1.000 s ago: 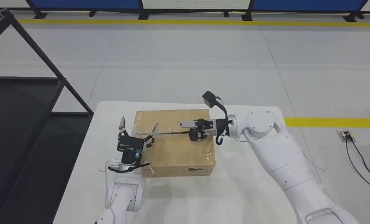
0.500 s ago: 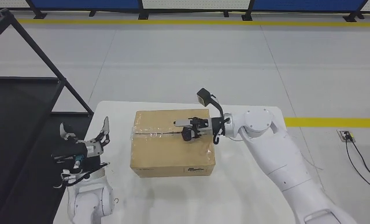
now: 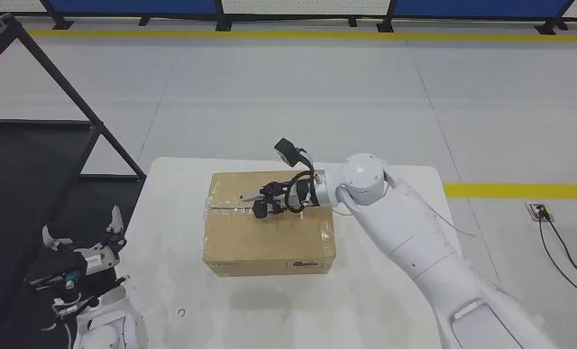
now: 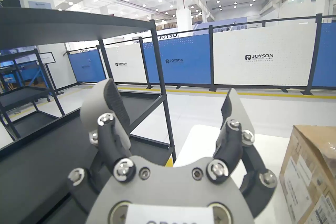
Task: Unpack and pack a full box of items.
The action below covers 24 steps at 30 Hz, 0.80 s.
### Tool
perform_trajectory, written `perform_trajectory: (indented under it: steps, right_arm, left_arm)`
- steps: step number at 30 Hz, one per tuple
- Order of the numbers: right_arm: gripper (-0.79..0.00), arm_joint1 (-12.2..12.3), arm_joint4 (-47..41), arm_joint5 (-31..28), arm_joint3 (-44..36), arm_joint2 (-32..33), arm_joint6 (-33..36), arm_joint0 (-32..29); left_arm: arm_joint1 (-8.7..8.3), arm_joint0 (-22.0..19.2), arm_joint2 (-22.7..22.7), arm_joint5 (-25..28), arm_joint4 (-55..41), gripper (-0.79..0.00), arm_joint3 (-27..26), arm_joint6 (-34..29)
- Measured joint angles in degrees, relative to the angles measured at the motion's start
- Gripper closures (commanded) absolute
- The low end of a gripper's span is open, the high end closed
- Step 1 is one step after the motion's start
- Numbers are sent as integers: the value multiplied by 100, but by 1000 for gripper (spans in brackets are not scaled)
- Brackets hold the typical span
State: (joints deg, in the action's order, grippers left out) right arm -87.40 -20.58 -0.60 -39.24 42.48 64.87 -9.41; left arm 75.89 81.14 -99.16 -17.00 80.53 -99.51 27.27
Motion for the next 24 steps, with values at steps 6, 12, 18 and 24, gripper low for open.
perform_trajectory:
  steps: [6,12,18,24]
  right_arm:
    - [0,-180,353,184,549,-277,-135,240]
    - [0,-302,552,320,967,-412,-133,352]
    - [0,-370,773,244,1174,-475,-203,420]
    - [0,-388,901,102,1085,-435,-335,421]
  left_arm:
    - [-3,-30,-4,286,-45,-739,29,-37]
    - [-33,-107,113,998,-10,-723,98,-339]
    - [-69,-318,282,1561,250,-640,143,-697]
    - [-71,-576,415,1539,379,-683,253,-843]
